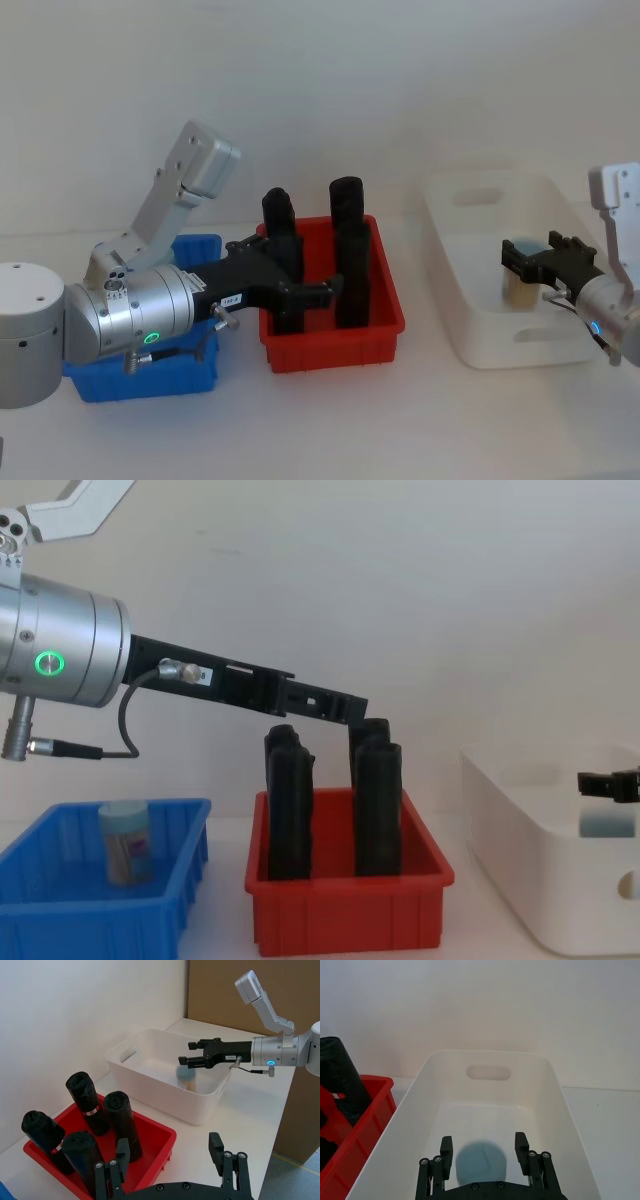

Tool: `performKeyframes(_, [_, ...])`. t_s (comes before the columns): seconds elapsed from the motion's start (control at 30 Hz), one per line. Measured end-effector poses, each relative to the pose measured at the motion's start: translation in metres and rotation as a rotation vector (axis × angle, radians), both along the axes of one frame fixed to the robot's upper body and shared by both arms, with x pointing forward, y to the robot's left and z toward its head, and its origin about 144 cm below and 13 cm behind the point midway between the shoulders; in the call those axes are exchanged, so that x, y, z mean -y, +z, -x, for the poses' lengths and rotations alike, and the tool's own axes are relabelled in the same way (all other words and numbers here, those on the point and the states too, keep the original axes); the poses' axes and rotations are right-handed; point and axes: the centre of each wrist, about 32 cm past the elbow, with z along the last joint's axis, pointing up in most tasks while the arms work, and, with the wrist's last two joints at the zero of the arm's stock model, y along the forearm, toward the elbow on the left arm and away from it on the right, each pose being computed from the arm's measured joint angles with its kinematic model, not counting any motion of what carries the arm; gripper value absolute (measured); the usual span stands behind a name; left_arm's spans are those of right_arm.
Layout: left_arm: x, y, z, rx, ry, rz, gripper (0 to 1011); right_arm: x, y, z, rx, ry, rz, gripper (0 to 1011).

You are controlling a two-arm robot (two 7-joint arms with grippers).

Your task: Pick the cotton swabs from the blue box and place them into the white box.

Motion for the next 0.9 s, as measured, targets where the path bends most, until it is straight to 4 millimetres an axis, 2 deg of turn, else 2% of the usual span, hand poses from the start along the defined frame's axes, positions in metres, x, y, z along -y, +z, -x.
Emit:
performKeyframes(0.27, [0.0000,0.0000,0.0000,0.000,0.000,0.000,1000,0.0008,-0.0007,-0.0042,-0.010,-0.001,0.007,970])
performKeyframes(0.33, [0.0000,0.0000,0.0000,0.000,0.000,0.000,1000,0.0008,-0.0006,-0.0045,-0.008,-0.001,0.009,997])
performKeyframes(0.9, [0.0000,0.0000,0.0000,0.000,0.000,0.000,1000,-0.0005,0.0055,0.0014,0.109,-0.004,0.036,1001])
